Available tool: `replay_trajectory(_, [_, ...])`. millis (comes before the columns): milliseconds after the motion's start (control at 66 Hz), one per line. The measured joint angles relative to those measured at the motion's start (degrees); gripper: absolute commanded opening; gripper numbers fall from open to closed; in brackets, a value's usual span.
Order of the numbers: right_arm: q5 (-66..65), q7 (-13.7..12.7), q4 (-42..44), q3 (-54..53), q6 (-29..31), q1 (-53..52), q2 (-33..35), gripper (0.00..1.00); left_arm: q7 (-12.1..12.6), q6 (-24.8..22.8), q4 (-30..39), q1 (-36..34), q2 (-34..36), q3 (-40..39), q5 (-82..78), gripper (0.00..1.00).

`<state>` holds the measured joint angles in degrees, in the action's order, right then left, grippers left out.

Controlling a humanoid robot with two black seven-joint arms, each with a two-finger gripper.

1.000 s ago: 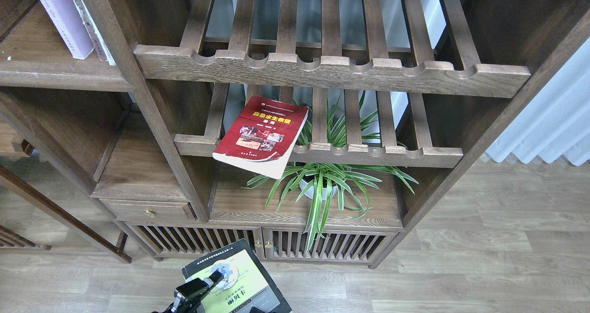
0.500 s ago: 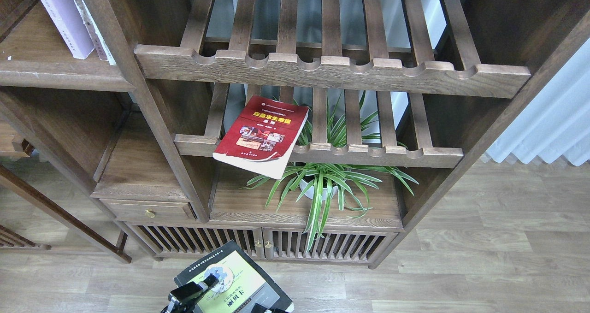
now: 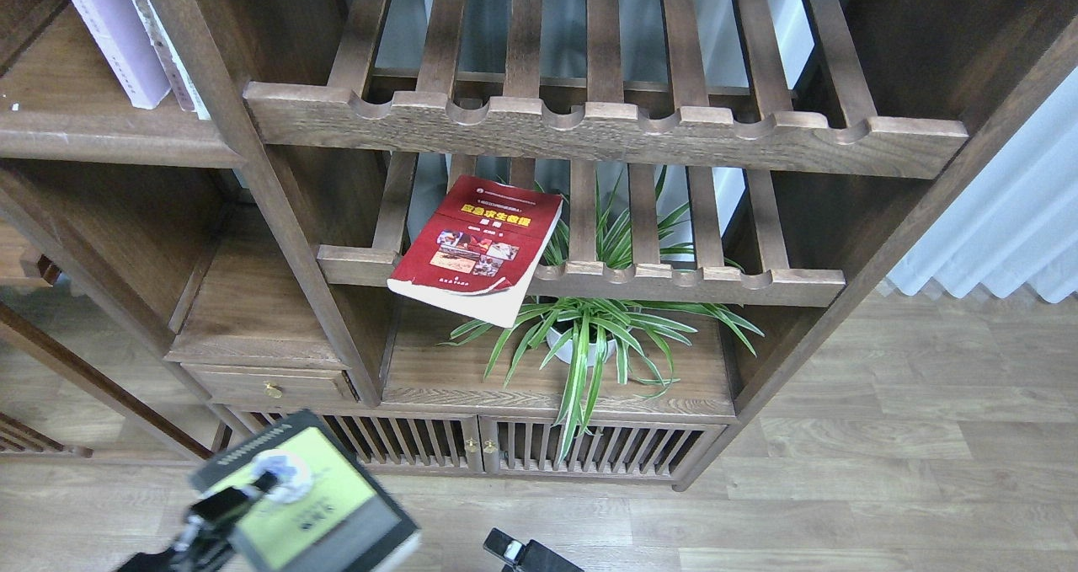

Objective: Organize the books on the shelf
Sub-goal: 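Carry the grey-white book away from the shelf with the left gripper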

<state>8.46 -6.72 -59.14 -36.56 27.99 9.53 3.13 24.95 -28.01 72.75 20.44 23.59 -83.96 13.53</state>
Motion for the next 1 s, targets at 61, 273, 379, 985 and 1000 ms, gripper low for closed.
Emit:
replay_trajectory(61, [0.0,0.0,0.7,0.2,0.0,0.0,-0.1,0.99,0.1,0.0,1.9,1.2,1.8,-4.4,0.0,0.08])
replay_trajectory(273, [-0.1,-0.3,1.7,0.6,0.0,-0.1,-1.0,0.99,0.5,0.0,7.4,3.2,5.4,-15.1,0.0,0.08])
replay_trajectory(379, [-0.1,-0.3,2.2,0.7,0.0,-0.3,-1.0,0.99,1.6,0.0,10.2,3.3,8.2,-20.7,0.1,0.07])
replay_trajectory(985, [-0.3,-0.5,4.1,1.0,0.0,0.1,-1.9,0.99,3.1,0.0,9.6,-4.0,12.8,-40.9,-3.8,0.07])
replay_trajectory(1000, [-0.3,-0.5,4.1,1.0,0.0,0.1,-1.9,0.99,3.1,0.0,9.5,-4.5,12.8,-40.9,-4.0,0.07])
